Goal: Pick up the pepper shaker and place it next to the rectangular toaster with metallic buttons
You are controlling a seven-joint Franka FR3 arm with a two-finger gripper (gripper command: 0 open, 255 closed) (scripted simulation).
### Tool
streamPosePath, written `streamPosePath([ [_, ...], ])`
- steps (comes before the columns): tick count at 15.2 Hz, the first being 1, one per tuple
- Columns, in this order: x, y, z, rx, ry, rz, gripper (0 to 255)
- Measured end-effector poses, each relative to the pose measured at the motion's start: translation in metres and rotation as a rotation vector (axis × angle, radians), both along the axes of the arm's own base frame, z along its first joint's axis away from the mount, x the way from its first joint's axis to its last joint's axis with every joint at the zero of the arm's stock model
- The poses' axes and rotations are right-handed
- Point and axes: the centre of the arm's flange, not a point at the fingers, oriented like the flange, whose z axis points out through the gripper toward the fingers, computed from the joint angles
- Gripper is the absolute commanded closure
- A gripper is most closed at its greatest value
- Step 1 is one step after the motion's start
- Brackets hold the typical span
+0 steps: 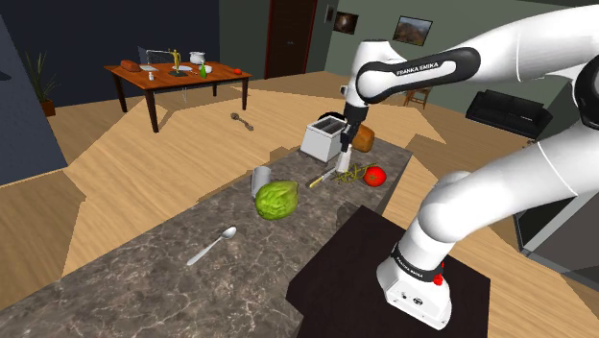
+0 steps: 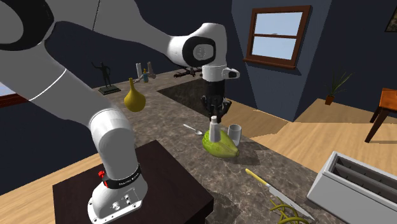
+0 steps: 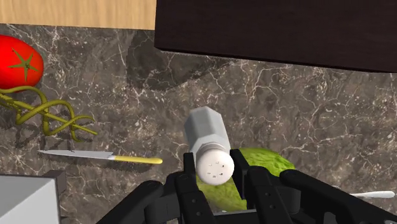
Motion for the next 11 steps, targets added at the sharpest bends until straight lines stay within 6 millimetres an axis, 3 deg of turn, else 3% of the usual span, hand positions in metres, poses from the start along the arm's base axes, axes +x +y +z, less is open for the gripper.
streamPosePath([
  [4, 0.000, -0.052, 0.000, 0.001, 0.000, 0.000, 255],
  [11, 0.017, -0.144, 0.001, 0.001, 0.000, 0.000, 255],
])
